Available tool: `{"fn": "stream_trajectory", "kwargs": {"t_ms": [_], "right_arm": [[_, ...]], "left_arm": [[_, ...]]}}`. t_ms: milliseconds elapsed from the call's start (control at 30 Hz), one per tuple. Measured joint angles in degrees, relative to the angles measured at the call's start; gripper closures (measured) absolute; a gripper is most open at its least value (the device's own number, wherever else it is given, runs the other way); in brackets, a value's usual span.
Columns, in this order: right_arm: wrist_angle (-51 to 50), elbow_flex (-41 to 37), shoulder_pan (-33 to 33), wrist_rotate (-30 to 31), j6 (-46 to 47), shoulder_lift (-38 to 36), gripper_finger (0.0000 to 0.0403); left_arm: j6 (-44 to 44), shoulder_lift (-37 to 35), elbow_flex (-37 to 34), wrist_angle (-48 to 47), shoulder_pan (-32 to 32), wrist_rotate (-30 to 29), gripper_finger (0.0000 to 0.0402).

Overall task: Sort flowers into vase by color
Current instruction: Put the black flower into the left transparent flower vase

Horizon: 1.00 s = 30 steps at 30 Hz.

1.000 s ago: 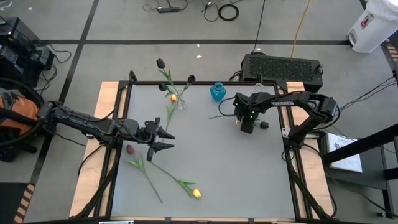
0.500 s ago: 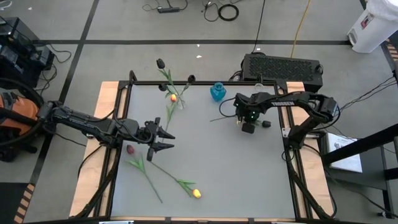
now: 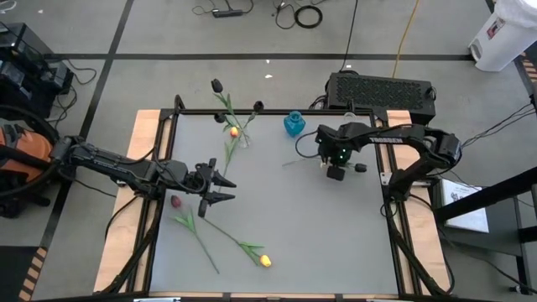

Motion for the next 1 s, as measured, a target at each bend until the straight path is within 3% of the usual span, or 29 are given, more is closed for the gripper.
{"fn": "stream_trajectory", "kwargs": {"t_ms": [267,633,1000], "right_arm": [[-7.1,6.9,6.6,-0.4,2.9,-0.1,0.0403],[-13.8,19.1,17.7,-6.4,9.6,-0.2,0.0403],[-16.3,30.2,29.7,-9.3,16.5,-0.3,0.0402]], "left_arm": [[0.1,0.0,0.0,-0.3,0.0,0.0,0.0224],[0.2,0.0,0.0,-1.1,0.0,0.0,0.0224],[0.3,0.0,0.0,-1.1,0.0,0.0,0.0224]]}}
